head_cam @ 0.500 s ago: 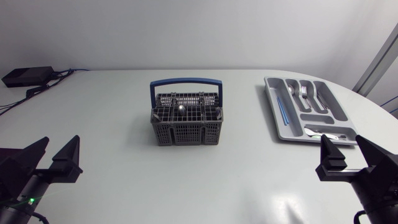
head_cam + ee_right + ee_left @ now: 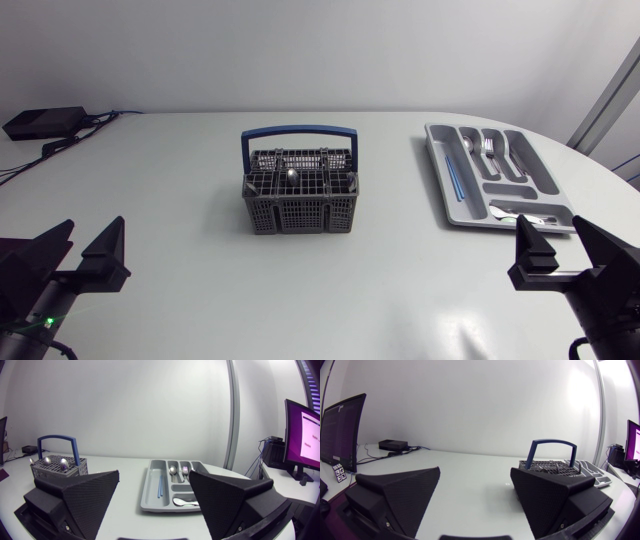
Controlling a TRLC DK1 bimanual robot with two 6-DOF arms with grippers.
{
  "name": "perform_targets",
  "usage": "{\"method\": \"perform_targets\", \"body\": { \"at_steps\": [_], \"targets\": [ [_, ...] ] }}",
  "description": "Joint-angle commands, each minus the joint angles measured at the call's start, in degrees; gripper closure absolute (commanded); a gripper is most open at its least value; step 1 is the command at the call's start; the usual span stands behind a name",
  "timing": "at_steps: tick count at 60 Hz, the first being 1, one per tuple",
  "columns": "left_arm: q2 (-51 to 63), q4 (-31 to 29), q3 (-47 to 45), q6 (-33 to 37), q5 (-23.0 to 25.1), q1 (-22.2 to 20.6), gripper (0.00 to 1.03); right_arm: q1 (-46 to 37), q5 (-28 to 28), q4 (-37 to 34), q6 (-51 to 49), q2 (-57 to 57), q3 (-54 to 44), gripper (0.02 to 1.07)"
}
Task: Unload the cutlery basket into the drawer organizer.
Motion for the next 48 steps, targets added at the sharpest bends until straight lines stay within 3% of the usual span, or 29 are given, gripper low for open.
{"method": "perform_targets", "body": {
  "at_steps": [1,21,32,48],
  "targets": [
    [0.1,-0.1,2.2,0.7,-0.5,-0.7,0.05,0.7,0.6,1.4,1.2,-0.4,-1.0,0.06],
    [14.7,0.6,12.1,-2.5,-0.5,-2.7,0.05,1.9,1.3,4.7,1.3,4.0,1.6,0.06],
    [23.2,0.3,17.9,-4.8,-0.8,-6.2,0.05,2.6,1.4,7.3,1.3,8.7,3.8,0.06],
    [34.4,-0.2,25.9,-4.9,-5.8,-12.1,0.05,4.4,2.0,13.7,1.4,22.7,9.6,0.06]
  ]
}}
